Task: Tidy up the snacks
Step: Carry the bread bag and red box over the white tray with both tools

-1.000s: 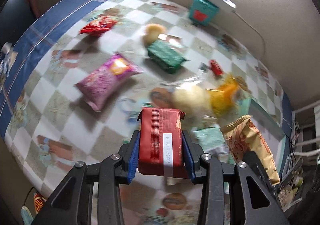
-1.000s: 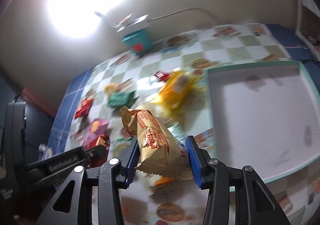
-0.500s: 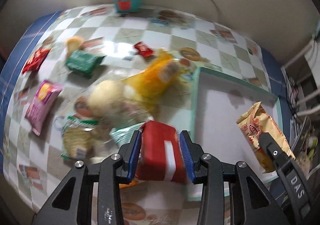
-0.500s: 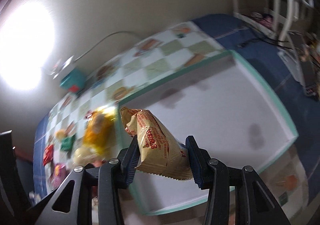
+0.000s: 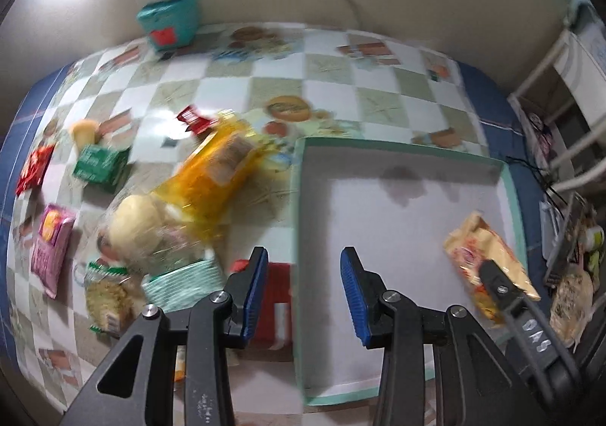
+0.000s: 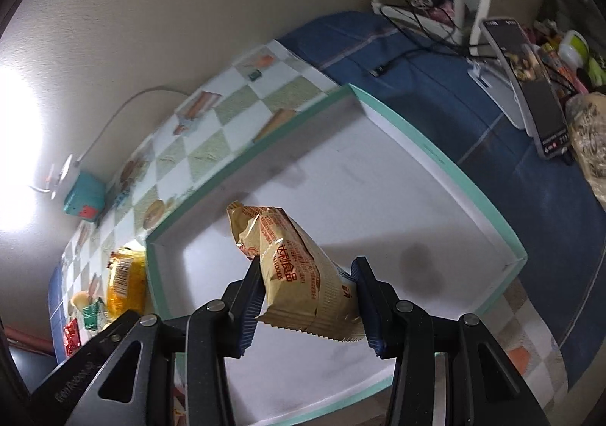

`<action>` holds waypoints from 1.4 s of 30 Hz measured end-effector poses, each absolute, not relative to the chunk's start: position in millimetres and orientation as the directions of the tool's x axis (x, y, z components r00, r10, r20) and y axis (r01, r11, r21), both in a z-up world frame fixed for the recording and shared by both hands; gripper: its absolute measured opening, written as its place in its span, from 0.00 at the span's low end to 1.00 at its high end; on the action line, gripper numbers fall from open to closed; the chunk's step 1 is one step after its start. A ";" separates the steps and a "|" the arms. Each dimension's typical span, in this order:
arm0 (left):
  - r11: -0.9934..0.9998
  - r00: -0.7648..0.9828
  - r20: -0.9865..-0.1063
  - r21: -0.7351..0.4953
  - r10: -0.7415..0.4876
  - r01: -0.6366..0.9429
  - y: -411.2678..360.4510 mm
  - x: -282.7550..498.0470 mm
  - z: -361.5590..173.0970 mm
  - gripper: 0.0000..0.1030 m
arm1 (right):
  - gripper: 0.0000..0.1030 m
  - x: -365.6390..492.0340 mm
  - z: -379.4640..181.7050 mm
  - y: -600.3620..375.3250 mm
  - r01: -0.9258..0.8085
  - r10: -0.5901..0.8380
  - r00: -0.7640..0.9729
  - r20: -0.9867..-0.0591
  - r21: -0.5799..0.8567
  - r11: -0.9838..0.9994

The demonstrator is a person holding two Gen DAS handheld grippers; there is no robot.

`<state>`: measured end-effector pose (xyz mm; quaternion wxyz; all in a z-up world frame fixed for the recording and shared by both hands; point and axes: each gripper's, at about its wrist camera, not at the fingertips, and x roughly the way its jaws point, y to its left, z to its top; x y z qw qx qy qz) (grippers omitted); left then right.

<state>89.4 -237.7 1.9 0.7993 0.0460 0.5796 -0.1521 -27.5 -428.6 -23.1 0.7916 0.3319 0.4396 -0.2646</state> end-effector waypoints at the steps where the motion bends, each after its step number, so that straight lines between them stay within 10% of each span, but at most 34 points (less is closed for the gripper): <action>1: 0.955 0.281 -0.943 -0.100 -0.181 0.281 -231.0 91.5 0.0 0.40 | 0.47 -27.8 -25.0 -429.5 0.716 -0.121 0.470 -0.875 0.297 0.632; 21: 0.943 0.208 -0.971 -0.041 -0.116 0.330 -225.1 86.9 -44.1 0.51 | 0.47 -28.4 -30.4 -430.7 0.714 -0.080 0.466 -0.881 0.321 0.622; 42: 0.919 0.243 -0.969 0.052 -0.049 0.392 -245.7 62.9 -50.6 0.42 | 0.47 -28.0 -33.2 -427.3 0.719 -0.062 0.458 -0.887 0.328 0.613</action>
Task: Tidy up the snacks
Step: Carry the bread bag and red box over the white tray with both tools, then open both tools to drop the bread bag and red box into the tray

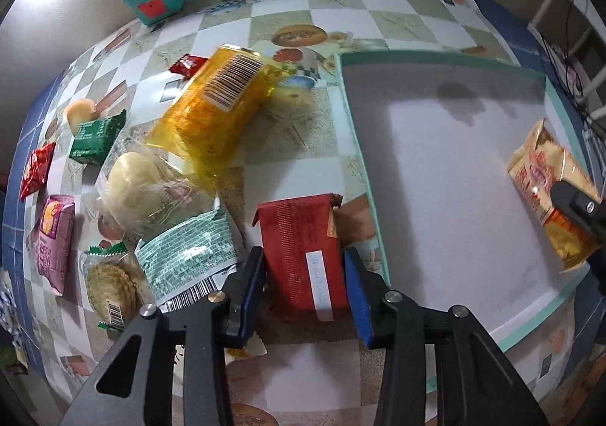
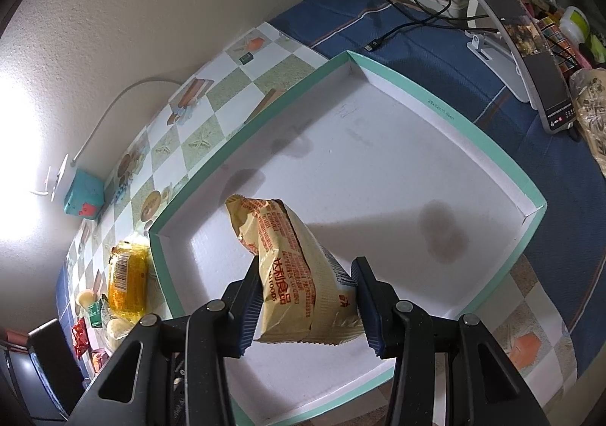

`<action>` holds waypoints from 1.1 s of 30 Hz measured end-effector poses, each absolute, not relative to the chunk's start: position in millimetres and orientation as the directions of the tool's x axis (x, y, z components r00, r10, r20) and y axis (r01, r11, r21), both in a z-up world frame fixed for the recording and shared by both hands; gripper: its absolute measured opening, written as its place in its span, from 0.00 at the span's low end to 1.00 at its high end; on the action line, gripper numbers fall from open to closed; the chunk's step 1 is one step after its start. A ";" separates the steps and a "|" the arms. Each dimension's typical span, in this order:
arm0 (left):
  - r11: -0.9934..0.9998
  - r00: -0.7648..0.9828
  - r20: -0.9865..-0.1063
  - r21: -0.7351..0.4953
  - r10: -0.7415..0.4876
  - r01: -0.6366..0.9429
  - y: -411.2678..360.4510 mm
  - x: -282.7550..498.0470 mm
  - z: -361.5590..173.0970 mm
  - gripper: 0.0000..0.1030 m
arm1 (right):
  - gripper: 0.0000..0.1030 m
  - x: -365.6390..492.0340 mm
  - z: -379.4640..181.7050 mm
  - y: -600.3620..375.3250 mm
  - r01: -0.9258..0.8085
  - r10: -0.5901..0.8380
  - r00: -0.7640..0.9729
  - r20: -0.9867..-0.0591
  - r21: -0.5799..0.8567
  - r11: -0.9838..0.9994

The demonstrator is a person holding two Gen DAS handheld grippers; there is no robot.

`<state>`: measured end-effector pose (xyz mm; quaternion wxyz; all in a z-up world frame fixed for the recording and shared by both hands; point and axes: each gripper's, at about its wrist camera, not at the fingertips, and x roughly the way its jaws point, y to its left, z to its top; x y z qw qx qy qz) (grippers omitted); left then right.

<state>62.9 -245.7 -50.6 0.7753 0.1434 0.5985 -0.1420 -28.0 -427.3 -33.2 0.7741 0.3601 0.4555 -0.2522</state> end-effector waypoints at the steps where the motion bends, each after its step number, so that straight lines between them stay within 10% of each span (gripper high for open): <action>1: 0.922 0.249 -0.967 0.045 -0.056 0.384 -244.1 63.7 -47.1 0.42 | 0.47 -27.9 -33.3 -427.4 0.718 -0.062 0.458 -0.887 0.328 0.614; 33: 0.893 0.243 -0.944 -0.099 -0.224 0.440 -311.4 102.1 -20.0 0.44 | 0.47 -23.2 -35.7 -475.0 0.753 -0.107 0.464 -0.879 0.328 0.570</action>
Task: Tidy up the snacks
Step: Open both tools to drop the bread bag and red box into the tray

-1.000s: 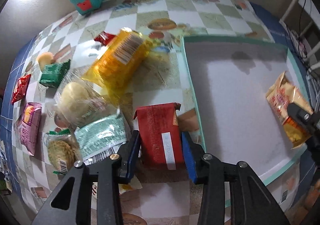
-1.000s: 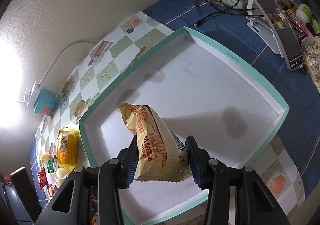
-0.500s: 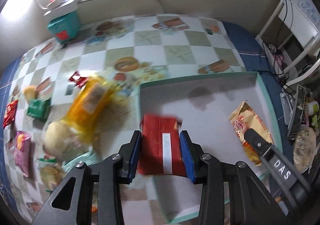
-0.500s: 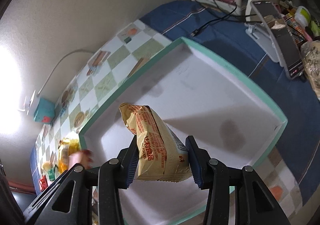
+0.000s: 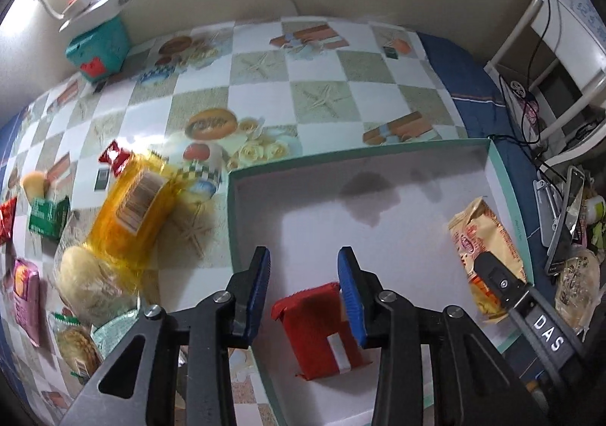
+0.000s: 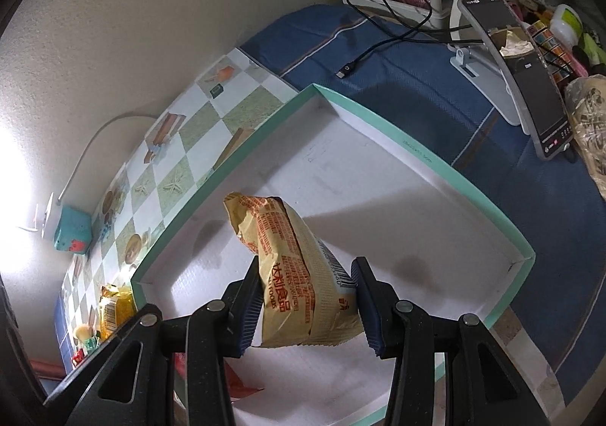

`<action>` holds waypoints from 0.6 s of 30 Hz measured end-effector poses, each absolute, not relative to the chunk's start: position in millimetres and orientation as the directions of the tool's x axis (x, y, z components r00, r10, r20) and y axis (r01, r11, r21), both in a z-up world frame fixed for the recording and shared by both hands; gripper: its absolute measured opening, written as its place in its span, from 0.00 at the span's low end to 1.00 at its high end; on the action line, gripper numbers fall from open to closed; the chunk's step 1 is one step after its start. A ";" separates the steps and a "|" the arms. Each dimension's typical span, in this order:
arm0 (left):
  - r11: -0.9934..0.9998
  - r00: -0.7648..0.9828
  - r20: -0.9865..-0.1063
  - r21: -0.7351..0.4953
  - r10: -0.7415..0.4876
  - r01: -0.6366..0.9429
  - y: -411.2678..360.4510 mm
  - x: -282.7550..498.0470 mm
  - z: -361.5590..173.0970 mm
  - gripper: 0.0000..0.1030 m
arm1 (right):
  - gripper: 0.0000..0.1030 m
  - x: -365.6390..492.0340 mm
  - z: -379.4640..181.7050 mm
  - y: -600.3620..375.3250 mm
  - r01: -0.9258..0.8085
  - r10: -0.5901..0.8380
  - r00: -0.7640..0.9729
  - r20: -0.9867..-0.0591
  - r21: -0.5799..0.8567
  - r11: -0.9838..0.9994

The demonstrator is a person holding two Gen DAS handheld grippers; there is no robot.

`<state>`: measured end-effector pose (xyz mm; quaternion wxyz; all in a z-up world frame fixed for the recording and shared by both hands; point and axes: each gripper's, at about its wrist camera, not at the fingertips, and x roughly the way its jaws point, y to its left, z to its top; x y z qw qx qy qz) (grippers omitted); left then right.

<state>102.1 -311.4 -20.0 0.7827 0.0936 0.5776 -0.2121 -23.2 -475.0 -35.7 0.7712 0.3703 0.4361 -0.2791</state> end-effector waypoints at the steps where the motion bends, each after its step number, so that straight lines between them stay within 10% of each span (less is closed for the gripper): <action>1: 0.898 0.247 -0.944 -0.095 -0.218 0.430 -308.6 102.0 -20.6 0.48 | 0.47 -23.4 -36.2 -475.0 0.754 -0.105 0.464 -0.880 0.329 0.569; 9: 0.927 0.309 -0.930 -0.077 -0.200 0.368 -282.0 98.1 -10.4 0.81 | 0.71 -27.2 -30.2 -478.4 0.764 -0.127 0.455 -0.881 0.314 0.563; 18: 0.975 0.367 -0.915 -0.102 -0.170 0.196 -217.1 106.3 -3.9 0.93 | 1.00 -17.8 -8.9 -462.2 0.712 -0.147 0.476 -0.867 0.281 0.643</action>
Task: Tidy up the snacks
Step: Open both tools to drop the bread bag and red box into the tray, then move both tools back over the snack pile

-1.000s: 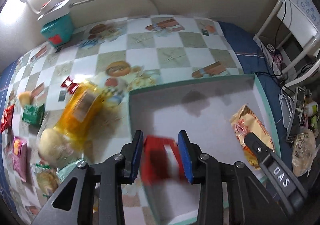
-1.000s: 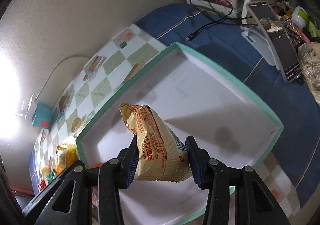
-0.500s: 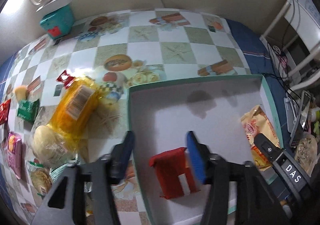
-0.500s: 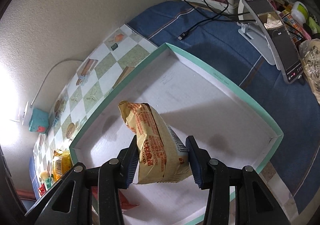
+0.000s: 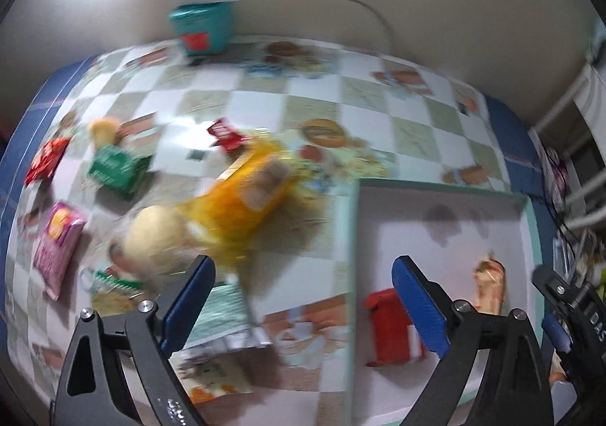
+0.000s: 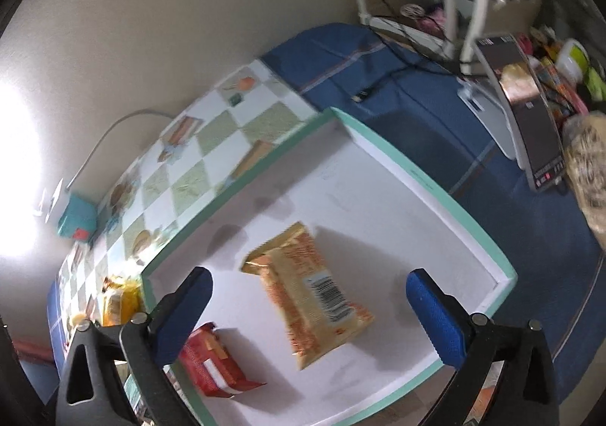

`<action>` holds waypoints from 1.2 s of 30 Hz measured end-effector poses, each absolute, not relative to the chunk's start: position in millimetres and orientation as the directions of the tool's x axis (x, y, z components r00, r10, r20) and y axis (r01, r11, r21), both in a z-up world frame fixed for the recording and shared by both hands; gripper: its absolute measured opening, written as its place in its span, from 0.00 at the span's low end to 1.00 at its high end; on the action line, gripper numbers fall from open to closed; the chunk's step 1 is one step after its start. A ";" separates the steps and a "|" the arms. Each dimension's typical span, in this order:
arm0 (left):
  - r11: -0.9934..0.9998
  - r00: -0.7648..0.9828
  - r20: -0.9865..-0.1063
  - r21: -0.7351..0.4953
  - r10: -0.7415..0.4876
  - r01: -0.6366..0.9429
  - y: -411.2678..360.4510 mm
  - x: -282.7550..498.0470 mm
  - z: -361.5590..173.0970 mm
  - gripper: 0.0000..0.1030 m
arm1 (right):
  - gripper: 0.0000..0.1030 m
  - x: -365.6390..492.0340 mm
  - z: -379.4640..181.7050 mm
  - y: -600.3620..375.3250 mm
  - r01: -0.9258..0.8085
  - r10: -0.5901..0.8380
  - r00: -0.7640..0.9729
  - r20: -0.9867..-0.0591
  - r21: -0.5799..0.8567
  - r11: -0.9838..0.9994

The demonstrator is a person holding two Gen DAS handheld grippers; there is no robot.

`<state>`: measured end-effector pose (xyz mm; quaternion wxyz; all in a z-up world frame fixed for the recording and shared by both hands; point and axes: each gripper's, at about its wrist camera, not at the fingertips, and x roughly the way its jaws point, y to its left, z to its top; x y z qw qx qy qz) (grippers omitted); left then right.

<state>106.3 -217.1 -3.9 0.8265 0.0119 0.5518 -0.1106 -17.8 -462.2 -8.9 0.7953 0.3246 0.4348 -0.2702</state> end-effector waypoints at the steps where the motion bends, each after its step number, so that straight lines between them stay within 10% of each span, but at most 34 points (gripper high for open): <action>1: 0.981 0.369 -0.915 -0.105 -0.160 0.166 -206.1 108.2 -4.5 0.94 | 1.00 -15.8 -7.2 -458.5 0.704 -0.145 0.475 -0.868 0.277 0.654; 36: 0.876 0.333 -0.943 -0.181 -0.025 -0.446 38.4 71.8 0.1 0.98 | 1.00 33.3 31.1 -243.6 0.347 0.053 0.484 -0.874 0.247 0.905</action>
